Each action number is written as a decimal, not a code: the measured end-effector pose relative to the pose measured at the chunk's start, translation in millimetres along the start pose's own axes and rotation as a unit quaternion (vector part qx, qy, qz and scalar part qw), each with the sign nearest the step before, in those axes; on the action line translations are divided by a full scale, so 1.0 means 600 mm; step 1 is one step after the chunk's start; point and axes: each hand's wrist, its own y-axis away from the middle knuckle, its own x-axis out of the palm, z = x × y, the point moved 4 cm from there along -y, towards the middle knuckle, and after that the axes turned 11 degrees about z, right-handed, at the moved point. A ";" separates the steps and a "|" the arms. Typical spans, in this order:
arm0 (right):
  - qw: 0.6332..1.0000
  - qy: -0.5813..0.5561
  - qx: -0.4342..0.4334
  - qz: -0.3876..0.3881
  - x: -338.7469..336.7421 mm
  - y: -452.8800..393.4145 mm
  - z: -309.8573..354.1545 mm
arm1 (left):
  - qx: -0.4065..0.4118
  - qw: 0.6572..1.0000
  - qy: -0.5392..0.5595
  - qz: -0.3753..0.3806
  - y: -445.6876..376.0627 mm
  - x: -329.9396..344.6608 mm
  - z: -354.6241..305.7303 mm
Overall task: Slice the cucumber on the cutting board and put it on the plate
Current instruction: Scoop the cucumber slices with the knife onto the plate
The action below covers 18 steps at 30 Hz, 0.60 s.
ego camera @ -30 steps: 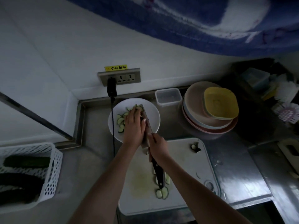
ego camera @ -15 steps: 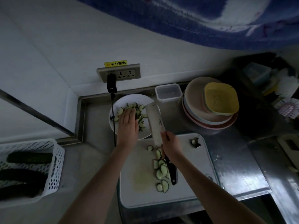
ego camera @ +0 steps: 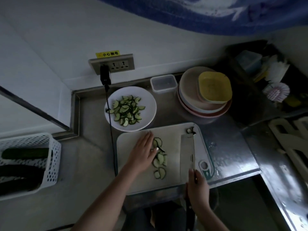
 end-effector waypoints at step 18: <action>0.947 -0.214 0.190 -0.147 0.216 0.121 -0.007 | 0.105 0.983 0.149 0.002 -0.036 -0.030 0.001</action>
